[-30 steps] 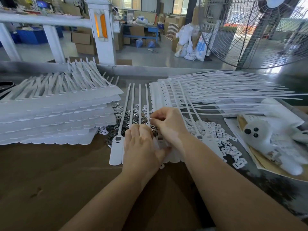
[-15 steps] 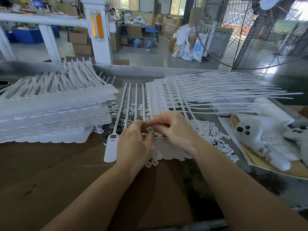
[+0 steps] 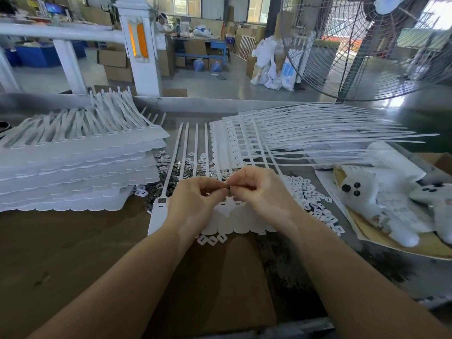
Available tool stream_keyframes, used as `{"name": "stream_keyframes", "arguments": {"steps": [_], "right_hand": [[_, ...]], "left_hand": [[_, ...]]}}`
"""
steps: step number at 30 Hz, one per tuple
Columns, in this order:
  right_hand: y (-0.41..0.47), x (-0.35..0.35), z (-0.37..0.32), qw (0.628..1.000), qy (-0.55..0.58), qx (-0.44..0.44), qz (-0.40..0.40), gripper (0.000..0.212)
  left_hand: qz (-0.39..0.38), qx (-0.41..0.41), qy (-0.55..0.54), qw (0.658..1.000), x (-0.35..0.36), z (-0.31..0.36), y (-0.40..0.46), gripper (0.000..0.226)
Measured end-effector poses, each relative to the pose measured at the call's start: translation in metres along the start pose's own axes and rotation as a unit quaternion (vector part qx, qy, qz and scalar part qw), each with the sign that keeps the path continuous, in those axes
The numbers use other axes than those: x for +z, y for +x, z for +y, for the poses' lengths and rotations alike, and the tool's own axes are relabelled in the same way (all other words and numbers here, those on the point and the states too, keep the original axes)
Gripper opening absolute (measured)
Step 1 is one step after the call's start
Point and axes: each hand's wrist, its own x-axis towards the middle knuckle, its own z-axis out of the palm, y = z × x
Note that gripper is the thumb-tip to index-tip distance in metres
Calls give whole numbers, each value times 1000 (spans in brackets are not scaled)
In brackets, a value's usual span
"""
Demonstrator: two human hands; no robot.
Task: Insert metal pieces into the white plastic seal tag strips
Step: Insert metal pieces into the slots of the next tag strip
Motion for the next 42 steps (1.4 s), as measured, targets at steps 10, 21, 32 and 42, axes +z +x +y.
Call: {"name": "stream_keyframes", "arguments": {"steps": [10,21,32,42], "right_hand": [[0,4,2,998,-40,-2,50,11],[-3,3,0,999,-22,4,40,12],[-3,5,1,997,6,11,75,10],[-3,-33,-1,986,-126,13,109,13]], "left_hand": [[24,8,16,1000,5,-2,2,5],[-1,15,-14,1000,2,-1,-1,13],[36,10,-6,999,5,-4,2,9],[16,99,220,970,16,-6,-11,13]]}}
